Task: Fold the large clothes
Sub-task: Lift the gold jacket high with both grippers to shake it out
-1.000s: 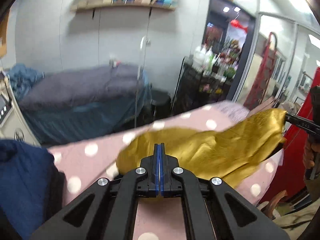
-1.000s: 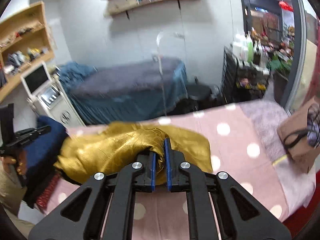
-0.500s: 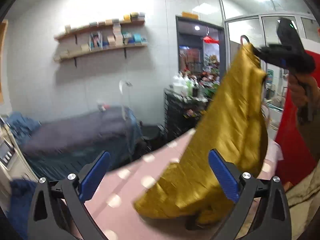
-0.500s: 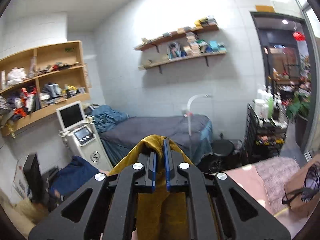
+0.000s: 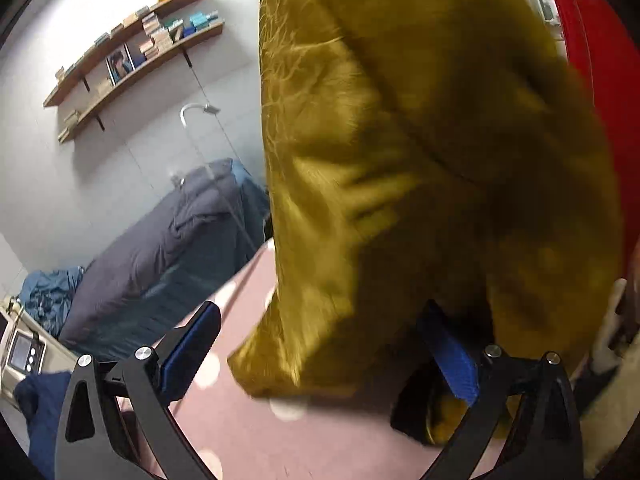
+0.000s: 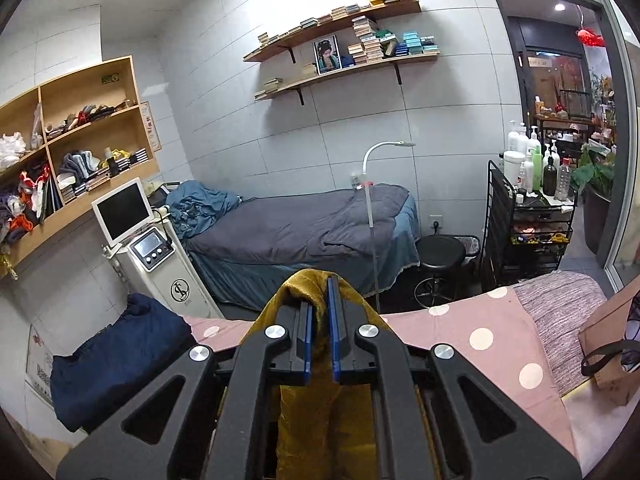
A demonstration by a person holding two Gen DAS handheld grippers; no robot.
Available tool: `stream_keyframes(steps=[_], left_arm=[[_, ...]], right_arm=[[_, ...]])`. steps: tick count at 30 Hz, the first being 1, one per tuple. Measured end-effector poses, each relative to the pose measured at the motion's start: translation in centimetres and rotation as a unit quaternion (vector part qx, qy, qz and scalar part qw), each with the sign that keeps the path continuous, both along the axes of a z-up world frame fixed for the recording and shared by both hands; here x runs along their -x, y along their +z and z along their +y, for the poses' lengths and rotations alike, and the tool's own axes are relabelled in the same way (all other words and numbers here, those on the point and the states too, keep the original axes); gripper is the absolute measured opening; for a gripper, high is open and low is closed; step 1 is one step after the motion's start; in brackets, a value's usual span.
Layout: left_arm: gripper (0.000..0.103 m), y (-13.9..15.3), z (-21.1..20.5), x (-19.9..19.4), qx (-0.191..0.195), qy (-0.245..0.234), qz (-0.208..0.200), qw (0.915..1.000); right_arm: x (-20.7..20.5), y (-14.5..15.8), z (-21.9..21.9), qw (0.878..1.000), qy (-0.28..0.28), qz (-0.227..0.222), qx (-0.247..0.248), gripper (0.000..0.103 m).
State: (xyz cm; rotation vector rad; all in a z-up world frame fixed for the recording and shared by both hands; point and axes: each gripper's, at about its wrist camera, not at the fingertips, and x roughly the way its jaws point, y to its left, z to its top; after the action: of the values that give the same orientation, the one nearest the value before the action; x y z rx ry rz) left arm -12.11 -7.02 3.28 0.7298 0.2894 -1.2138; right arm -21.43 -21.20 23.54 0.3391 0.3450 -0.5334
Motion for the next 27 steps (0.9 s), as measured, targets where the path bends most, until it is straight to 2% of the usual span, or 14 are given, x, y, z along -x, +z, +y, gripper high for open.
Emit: stream_keyframes(steps=[1, 2, 3, 4, 5, 8, 11, 13, 15, 17, 19, 22, 25, 27], left_arm=[[0.091, -0.5, -1.0, -0.3, 0.0, -0.016, 0.0, 0.9999], [0.067, -1.0, -2.2, -0.5, -0.024, -0.037, 0.001, 0.999], [0.033, -1.2, -3.0, -0.4, -0.043, -0.05, 0.008, 0.9978], [0.02, -1.1, -3.7, -0.7, -0.062, -0.062, 0.027, 0.9958], [0.006, -0.4, -3.9, -1.1, -0.062, -0.062, 0.042, 0.9952], [0.004, 4.4, -2.2, -3.3, -0.019, -0.041, 0.1, 0.994], [0.004, 11.8, 2.7, -5.9, 0.048, -0.037, 0.155, 0.9861], [0.004, 16.6, 6.2, -5.9, 0.085, -0.051, 0.138, 0.9855], [0.004, 22.5, 10.0, -4.1, 0.122, -0.079, 0.089, 0.9854], [0.004, 26.4, 12.5, -2.6, 0.154, -0.099, 0.052, 0.9817], [0.004, 30.5, 15.0, -0.9, 0.194, -0.103, 0.031, 0.975], [0.004, 34.4, 18.1, -0.3, 0.258, -0.1, 0.031, 0.9605], [0.004, 37.4, 20.4, -0.6, 0.302, -0.102, 0.047, 0.9467], [0.004, 38.9, 21.7, -1.0, 0.323, -0.111, 0.058, 0.938]], right_arm=[[0.4, -0.1, 0.1, 1.0, 0.0, -0.001, 0.001, 0.007], [0.9, -0.2, 0.1, 1.0, -0.002, -0.001, 0.002, 0.007], [1.5, -0.3, 0.0, 1.0, -0.006, -0.001, 0.004, 0.007], [2.1, -0.3, 0.0, 1.0, -0.01, 0.0, 0.005, 0.007], [2.9, -0.3, -0.1, 1.0, -0.02, 0.0, 0.009, 0.007], [6.6, 0.1, -0.6, 0.999, -0.042, -0.018, 0.016, 0.007], [11.3, 0.9, -1.2, 0.997, -0.019, -0.075, -0.003, 0.007], [14.4, 2.0, -1.1, 0.99, 0.025, -0.136, -0.022, 0.007], [15.7, 3.3, -0.1, 0.985, 0.057, -0.165, -0.006, 0.007], [16.5, 5.3, 1.1, 0.976, 0.092, -0.196, 0.022, 0.007], [17.2, 7.2, 1.7, 0.957, 0.14, -0.252, 0.032, 0.007], [18.1, 9.8, 2.4, 0.918, 0.215, -0.33, 0.048, 0.007], [17.8, 11.6, 3.2, 0.894, 0.259, -0.359, 0.063, 0.007], [17.1, 12.2, 3.2, 0.888, 0.277, -0.363, 0.064, 0.007]])
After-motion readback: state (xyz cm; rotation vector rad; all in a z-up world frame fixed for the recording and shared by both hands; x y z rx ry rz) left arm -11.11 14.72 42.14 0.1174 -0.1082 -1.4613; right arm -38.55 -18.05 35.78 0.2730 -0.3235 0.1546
